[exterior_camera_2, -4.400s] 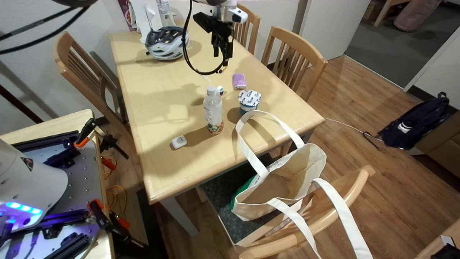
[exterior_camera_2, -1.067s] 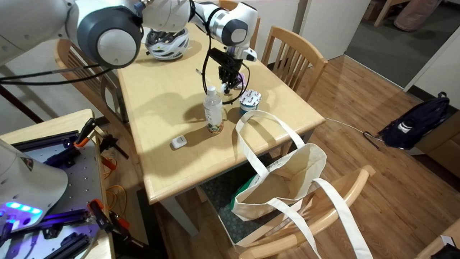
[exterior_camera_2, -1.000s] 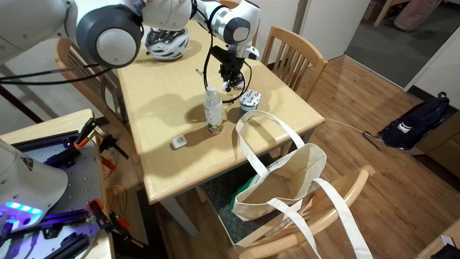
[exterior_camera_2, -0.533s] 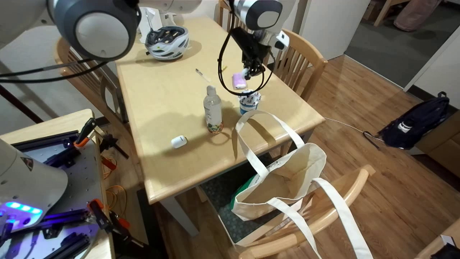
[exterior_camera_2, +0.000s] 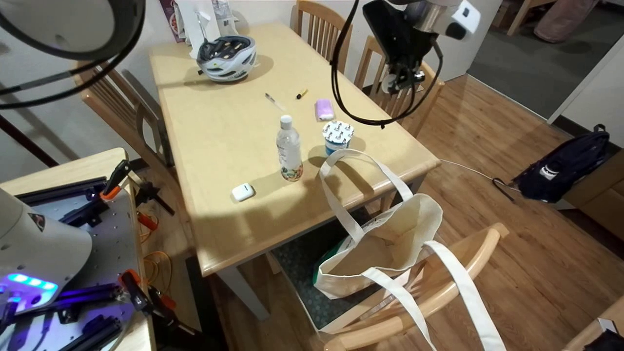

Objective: Pick up the white object from the left and put it inside the bag

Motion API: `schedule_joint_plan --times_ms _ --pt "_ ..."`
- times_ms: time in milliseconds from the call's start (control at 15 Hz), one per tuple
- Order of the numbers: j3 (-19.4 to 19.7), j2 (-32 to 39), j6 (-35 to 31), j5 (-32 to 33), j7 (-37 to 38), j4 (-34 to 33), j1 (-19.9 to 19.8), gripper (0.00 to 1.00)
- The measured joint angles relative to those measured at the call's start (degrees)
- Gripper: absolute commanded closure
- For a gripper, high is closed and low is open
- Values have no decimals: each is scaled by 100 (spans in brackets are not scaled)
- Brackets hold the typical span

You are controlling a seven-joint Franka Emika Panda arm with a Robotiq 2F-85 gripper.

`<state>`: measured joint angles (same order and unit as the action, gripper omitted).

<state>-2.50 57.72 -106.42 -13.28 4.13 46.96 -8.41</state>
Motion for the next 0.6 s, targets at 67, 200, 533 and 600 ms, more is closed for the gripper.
schedule_joint_plan --times_ms 67,200,533,600 --pt "97 4 30 2 72 -105 -97 93" --pt "236 137 204 22 188 -418 -226 93" --pt "275 858 367 66 557 -1100 -73 93" --pt "284 992 383 104 698 -1190 -7 93"
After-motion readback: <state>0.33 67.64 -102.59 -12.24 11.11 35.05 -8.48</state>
